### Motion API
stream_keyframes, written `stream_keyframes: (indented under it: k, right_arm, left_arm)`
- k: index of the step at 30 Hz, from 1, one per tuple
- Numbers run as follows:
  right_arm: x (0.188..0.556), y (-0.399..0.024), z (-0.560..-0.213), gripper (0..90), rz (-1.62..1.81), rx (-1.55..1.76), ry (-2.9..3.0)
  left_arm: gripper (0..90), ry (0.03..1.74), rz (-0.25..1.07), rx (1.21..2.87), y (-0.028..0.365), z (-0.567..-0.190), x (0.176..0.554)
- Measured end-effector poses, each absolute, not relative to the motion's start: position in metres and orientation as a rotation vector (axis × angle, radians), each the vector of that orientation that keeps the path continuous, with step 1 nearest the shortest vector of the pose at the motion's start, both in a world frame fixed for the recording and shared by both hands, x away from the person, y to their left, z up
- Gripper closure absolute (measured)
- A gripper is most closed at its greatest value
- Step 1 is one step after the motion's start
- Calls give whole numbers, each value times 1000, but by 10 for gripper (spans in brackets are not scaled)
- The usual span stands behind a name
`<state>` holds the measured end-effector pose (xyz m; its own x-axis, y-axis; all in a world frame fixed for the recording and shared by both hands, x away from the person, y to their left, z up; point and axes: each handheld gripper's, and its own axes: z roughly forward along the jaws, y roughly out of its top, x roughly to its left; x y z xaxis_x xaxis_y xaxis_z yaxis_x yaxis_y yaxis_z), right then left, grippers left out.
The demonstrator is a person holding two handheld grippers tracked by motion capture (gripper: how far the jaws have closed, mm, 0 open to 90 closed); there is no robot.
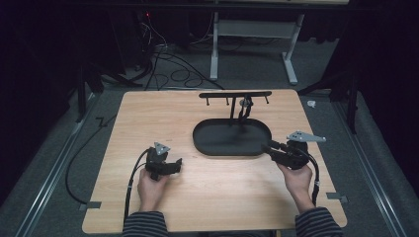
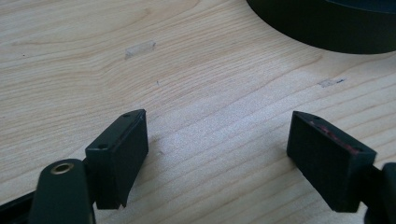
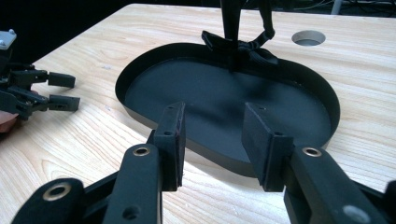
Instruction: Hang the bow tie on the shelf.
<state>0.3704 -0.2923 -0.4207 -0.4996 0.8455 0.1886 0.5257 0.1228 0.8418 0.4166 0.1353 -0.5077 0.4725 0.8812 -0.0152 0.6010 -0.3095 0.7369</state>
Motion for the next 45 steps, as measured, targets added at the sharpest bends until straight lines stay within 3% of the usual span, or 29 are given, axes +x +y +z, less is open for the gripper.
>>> stream_keyframes:
  k: [45]
  right_arm:
    - [377,-270,-454,621,1245,1347,2167]
  left_arm:
    - [211,1225,520,2032,135,-508,417]
